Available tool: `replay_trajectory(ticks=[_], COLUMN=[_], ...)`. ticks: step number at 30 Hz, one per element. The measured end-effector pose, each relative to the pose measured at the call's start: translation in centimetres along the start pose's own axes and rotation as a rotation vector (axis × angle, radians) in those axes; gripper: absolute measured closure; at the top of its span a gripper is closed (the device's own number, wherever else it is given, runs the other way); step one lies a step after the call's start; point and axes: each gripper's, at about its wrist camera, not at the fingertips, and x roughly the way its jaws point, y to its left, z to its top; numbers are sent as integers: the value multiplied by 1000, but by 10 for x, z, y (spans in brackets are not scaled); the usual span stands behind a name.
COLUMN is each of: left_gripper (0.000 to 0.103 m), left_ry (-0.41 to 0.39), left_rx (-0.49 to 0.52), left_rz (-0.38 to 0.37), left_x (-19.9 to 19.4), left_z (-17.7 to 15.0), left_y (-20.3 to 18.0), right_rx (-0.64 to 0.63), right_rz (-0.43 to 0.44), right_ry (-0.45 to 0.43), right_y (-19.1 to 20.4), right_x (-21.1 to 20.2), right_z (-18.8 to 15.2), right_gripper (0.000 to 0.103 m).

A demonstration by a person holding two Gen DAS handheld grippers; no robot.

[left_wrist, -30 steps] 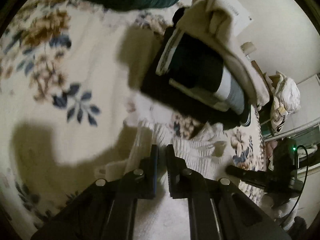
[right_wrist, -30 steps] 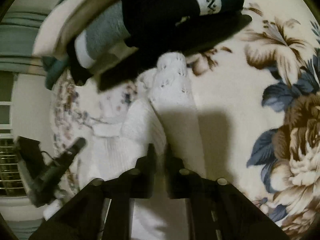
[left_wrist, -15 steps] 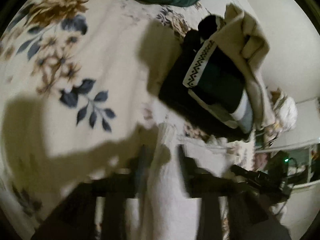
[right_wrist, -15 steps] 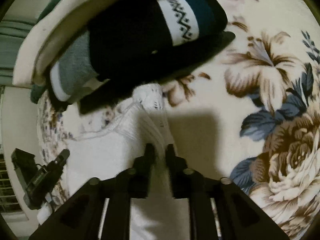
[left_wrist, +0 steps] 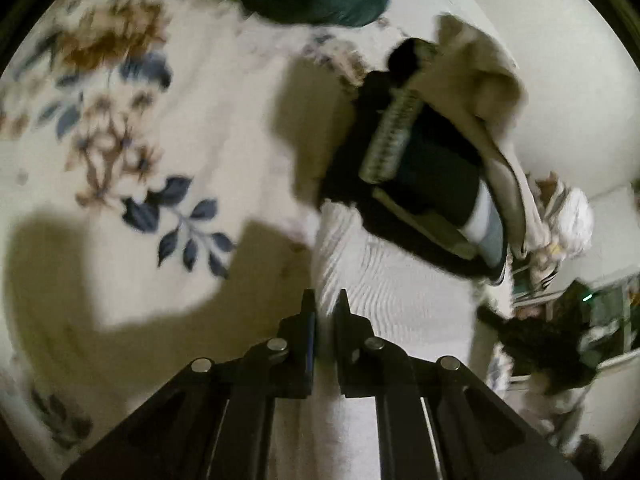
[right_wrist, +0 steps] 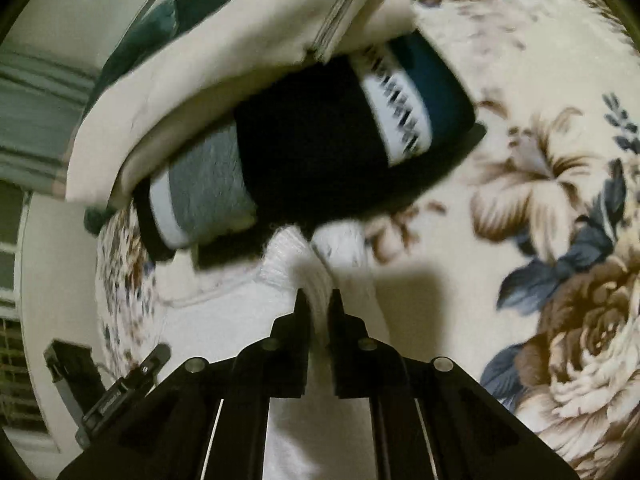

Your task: Fold small clothes

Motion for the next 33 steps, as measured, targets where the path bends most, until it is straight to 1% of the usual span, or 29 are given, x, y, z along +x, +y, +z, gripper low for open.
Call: replay_trajectory(ticks=[1,2,3,4,5,6,7,9,11,13,15,16,17,18,19,20,21,22,23,24,25,26,27,28,29,30,31,32,33], left_gripper=[97,96,92,92,88,80,75,53,51,51,53,57,87,97,97,98,98,98,98,98,98,97,96,94,91,77,69,48,31], left_ry=[23,46,73,94,103,97,81,50,31,52,61,59,66,74,61,33,10,-5,-9,-3,24,45,61,75,80,77,61,34,7], left_rx=[-15,-9,-6,-13,-21,-24,-28,-42,-53,-45,-6,17,30,30,22,11,4,-2,-12,-25,-51,-86,-113,-137,-155,-172,-177,-178,-188], left_rz=[-4,-9,-14,-16,-27,-40,-48,-80,-106,-96,-67,-38,-15,-5,0,4,9,16,25,23,10,-3,-21,-51,-89,-121,-140,-164,-169], left_x=[5,10,12,11,6,-3,-15,-35,-53,-55,-50,-45,-38,-34,-35,-42,-48,-53,-55,-53,-46,-39,-34,-34,-36,-41,-47,-53,-56], left_z=[2,2,1,0,-1,-4,-8,-20,-41,-61,-82,-91,-96,-99,-101,-101,-100,-97,-95,-95,-94,-95,-96,-95,-93,-91,-90,-88,-88], left_y=[5,6,5,4,3,1,0,0,-4,-8,-14,-15,-16,-15,-13,-11,-9,-6,0,7,15,21,25,26,25,26,26,28,33], right_rx=[17,27,16,5,-2,5,19,23,27,41,62,68,73,86,105,124,128,121,106,97,99,131,167,180,167,152,137,123,120], right_rz=[-5,-19,-30,-46,-56,-37,-4,20,48,75,106,117,140,151,157,167,169,168,163,139,100,88,90,94,95,95,95,109,135], right_ry=[20,70,105,123,137,148,151,144,154,183,229,246,268,289,301,302,288,274,242,213,183,184,214,249,272,276,278,277,264], right_y=[-2,-4,-3,-1,1,0,-3,-13,-26,-37,-49,-53,-55,-58,-61,-62,-62,-60,-57,-57,-60,-66,-71,-73,-70,-67,-63,-62,-62], right_x=[7,21,30,33,35,31,21,2,-16,-23,-21,-17,-11,-3,3,11,12,12,6,0,-3,-1,5,11,15,15,14,11,9], right_z=[2,4,4,4,3,2,-2,-11,-30,-50,-76,-85,-96,-104,-111,-117,-121,-123,-123,-121,-120,-120,-120,-121,-118,-116,-112,-106,-102], right_gripper=[95,95,93,90,86,79,65,51,50,49,49,49,49,49,52,61,88,92,93,95,96,96,96,95,94,89,75,62,35])
